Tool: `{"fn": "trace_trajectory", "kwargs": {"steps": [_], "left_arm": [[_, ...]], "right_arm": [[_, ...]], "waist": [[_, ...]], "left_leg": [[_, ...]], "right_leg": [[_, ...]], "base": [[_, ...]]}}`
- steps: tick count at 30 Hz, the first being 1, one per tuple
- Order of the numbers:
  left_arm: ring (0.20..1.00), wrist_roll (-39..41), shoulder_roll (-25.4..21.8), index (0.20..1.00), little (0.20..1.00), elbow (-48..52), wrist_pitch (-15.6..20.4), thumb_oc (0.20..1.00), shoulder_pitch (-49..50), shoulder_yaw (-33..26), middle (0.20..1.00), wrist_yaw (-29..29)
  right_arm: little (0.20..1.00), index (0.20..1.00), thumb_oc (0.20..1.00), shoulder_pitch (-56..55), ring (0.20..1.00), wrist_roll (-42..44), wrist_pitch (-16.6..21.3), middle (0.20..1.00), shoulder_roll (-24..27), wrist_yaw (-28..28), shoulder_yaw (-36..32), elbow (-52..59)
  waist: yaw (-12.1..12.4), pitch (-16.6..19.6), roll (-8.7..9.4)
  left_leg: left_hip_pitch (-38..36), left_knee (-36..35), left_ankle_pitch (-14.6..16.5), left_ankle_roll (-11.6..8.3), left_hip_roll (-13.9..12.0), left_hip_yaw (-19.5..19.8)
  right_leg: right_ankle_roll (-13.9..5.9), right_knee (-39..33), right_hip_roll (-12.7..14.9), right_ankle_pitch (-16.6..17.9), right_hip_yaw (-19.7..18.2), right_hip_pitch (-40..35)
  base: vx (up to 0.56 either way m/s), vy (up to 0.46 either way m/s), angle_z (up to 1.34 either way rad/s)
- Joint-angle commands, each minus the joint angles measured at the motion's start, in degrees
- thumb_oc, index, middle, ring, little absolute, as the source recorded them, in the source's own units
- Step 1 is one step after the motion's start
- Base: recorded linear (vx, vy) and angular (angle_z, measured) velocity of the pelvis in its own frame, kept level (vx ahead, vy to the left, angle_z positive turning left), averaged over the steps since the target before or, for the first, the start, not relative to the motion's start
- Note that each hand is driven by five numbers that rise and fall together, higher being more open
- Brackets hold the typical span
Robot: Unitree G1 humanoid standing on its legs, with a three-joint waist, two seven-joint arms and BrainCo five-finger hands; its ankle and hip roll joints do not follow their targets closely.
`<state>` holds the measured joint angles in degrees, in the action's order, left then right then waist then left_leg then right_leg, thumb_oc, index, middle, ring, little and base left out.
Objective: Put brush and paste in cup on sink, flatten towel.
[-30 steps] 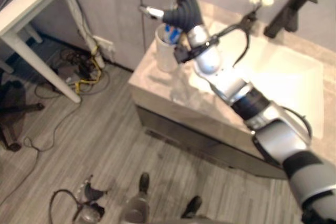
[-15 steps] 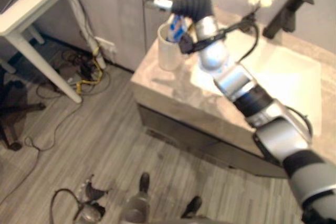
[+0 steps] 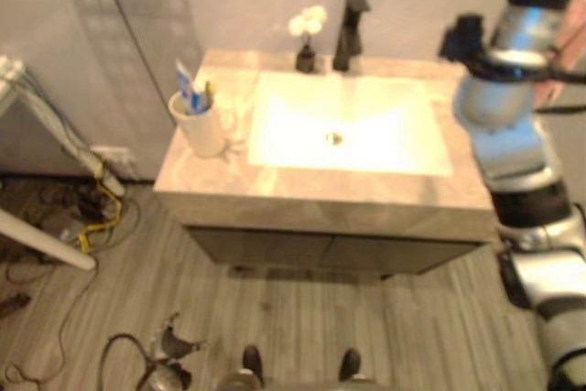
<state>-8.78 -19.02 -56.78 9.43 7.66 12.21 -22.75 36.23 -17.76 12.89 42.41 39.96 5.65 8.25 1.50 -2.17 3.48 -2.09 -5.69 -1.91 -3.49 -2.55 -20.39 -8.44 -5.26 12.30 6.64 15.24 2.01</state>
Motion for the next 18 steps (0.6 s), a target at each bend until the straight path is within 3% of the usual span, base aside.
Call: {"fn": "trace_trajectory", "kwargs": {"steps": [1,4,6,12,15,16,18], "left_arm": [[1.000,3.21,0.40,1.000,1.000,-0.90,2.10,1.000,-2.75,0.63,1.000,3.89],[1.000,4.12,0.41,1.000,1.000,3.84,3.16,1.000,-1.82,0.56,1.000,5.62],[1.000,2.94,-0.91,1.000,1.000,8.80,4.26,1.000,-0.43,1.44,1.000,6.84],[1.000,3.83,-2.00,1.000,1.000,12.76,5.04,1.000,1.65,1.10,1.000,7.83],[1.000,4.11,-2.68,1.000,1.000,14.30,4.96,1.000,2.29,0.99,1.000,7.99],[1.000,3.56,-4.05,1.000,1.000,18.94,4.61,1.000,3.81,1.51,1.000,8.79],[1.000,3.46,-5.66,1.000,1.000,24.09,4.44,1.000,5.62,1.06,1.000,10.13]], "right_arm": [[1.000,1.000,1.000,-5.78,1.000,2.64,1.10,1.000,-4.07,1.31,-9.88,-0.80],[1.000,1.000,1.000,-17.54,1.000,4.93,1.35,1.000,-5.97,3.36,-18.34,-5.85],[1.000,1.000,1.000,-26.19,1.000,8.49,1.03,1.000,-7.52,6.54,-25.10,-19.20],[1.000,1.000,1.000,-32.88,1.000,16.87,0.54,1.000,-8.71,8.79,-28.77,-45.16],[1.000,1.000,1.000,-32.29,1.000,20.62,-0.06,1.000,-8.52,6.30,-26.49,-53.52],[1.000,1.000,1.000,-32.06,1.000,28.61,0.73,1.000,-9.66,1.29,-25.87,-61.00],[1.000,1.000,1.000,-31.27,1.000,32.09,-0.27,1.000,-10.14,-3.45,-23.38,-68.00]], "waist": [[-0.80,-0.97,-1.83],[-2.51,-0.69,-2.44],[-3.63,-0.74,-3.17],[-3.96,-0.75,-3.73],[-3.84,-0.79,-3.77],[-3.72,-1.01,-3.83],[-3.41,-1.31,-3.83]], "left_leg": [[-0.91,0.69,4.66,3.49,-0.87,4.25],[-1.86,0.69,4.57,3.23,-1.50,5.04],[-3.15,0.69,4.58,2.90,-2.08,5.49],[-3.57,0.69,4.28,2.46,-2.38,6.36],[-3.64,0.69,4.28,2.35,-2.37,6.23],[-3.81,0.69,4.30,2.39,-2.32,6.15],[-3.80,0.69,4.21,2.41,-2.21,6.12]], "right_leg": [[-1.63,0.26,0.85,-0.85,3.19,-3.41],[-0.93,0.26,0.08,-2.07,4.11,-5.25],[-0.32,0.26,-0.79,-3.02,4.77,-6.96],[-0.16,0.26,-1.18,-3.42,5.71,-8.19],[-0.21,0.26,-1.21,-3.38,5.60,-8.16],[-0.21,0.26,-1.15,-3.36,5.40,-8.17],[-0.10,0.26,-1.07,-3.27,5.35,-8.15]], "base": [[0.02,-0.139,-0.21],[0.04,-0.124,-0.02],[0.07,-0.132,0.28],[0.02,-0.051,0.12],[0.00,-0.007,0.04],[0.00,0.000,0.00],[0.00,0.000,0.00]]}}
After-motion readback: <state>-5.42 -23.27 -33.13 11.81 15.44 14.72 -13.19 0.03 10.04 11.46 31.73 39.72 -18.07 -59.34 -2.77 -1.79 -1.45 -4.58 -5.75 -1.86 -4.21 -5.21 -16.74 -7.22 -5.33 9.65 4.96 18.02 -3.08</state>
